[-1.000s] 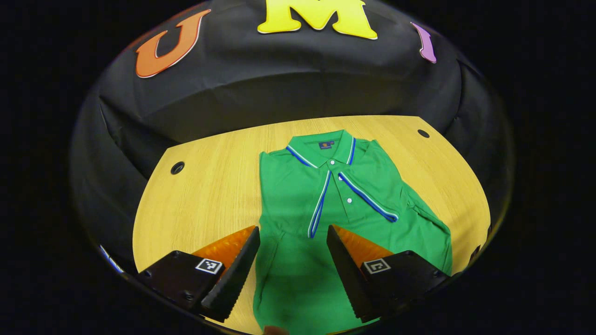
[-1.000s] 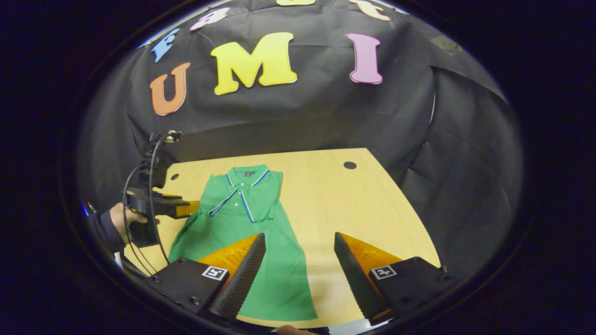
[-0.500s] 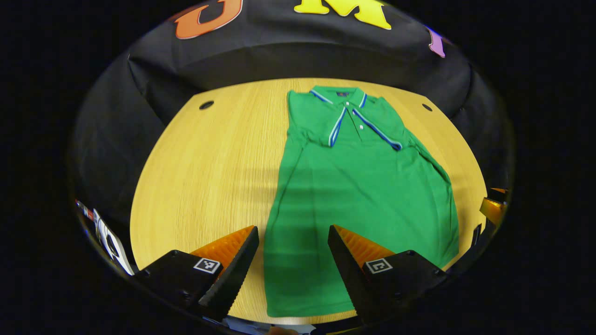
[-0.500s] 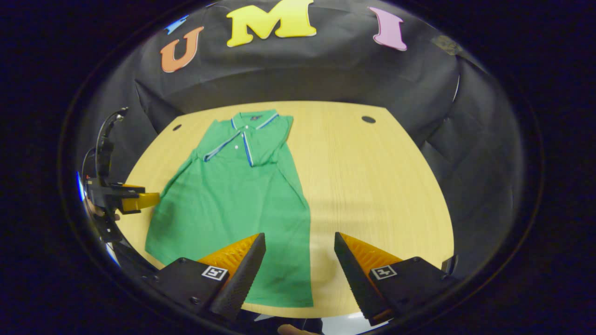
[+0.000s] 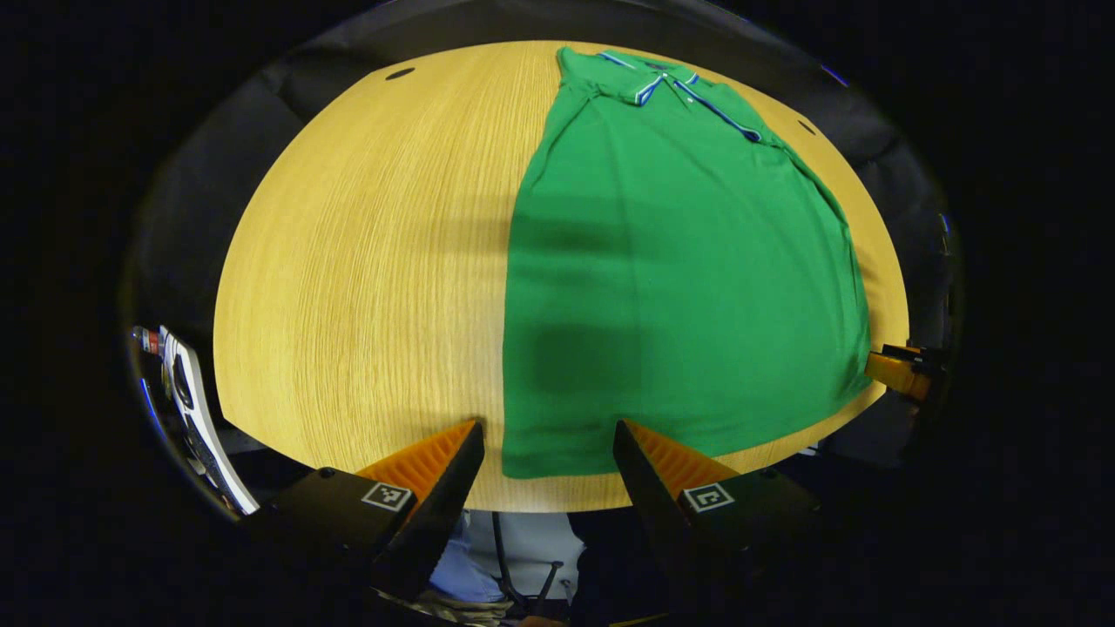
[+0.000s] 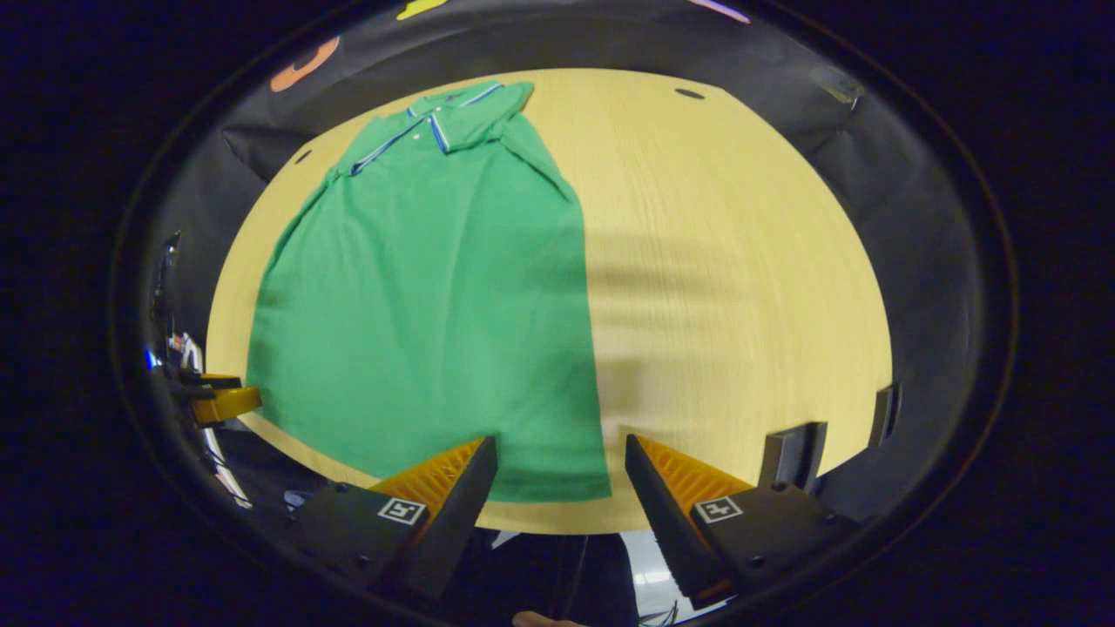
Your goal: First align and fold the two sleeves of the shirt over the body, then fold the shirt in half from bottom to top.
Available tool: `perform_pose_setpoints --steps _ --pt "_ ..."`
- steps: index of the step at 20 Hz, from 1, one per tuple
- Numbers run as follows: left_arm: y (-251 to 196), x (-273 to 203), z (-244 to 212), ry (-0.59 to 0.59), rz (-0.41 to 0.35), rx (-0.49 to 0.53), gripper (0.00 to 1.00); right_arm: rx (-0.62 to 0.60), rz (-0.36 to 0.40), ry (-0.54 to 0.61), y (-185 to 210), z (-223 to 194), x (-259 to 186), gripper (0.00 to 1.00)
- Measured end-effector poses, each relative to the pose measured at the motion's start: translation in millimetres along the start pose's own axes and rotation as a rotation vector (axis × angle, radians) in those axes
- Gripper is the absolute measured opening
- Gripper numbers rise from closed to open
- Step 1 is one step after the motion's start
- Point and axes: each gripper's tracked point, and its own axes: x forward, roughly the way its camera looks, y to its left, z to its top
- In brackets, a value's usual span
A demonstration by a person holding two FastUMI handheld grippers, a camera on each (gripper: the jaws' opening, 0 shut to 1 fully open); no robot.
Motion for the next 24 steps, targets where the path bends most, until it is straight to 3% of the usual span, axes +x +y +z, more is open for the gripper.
perform_pose_setpoints --steps 1,10,18,22,23,24 --pt "2.2 0.9 -0.8 0.008 0.002 -0.009 0.97 0.002 -0.010 0.012 -1.6 -2.1 0.9 0.97" --pt "2.9 8.6 8.9 0.052 0.013 -0.006 1.00 -0.026 -0.048 0.116 1.0 -7.5 9.8 0.92" --pt "1.4 9.5 8.6 0.151 0.011 -0.009 0.99 -0.040 -0.050 0.222 2.9 -5.6 13.3 0.95" --pt "0.8 9.1 9.1 0.156 0.008 -0.003 0.99 -0.042 -0.048 0.219 5.6 -5.6 11.0 0.90" --pt "-0.3 9.3 7.9 0.152 0.005 0.000 0.88 -0.029 -0.047 0.219 8.2 -6.7 13.1 0.75" --pt "-2.5 9.2 8.1 0.150 0.002 0.003 0.71 -0.028 -0.045 0.222 11.0 -5.5 12.3 0.67"
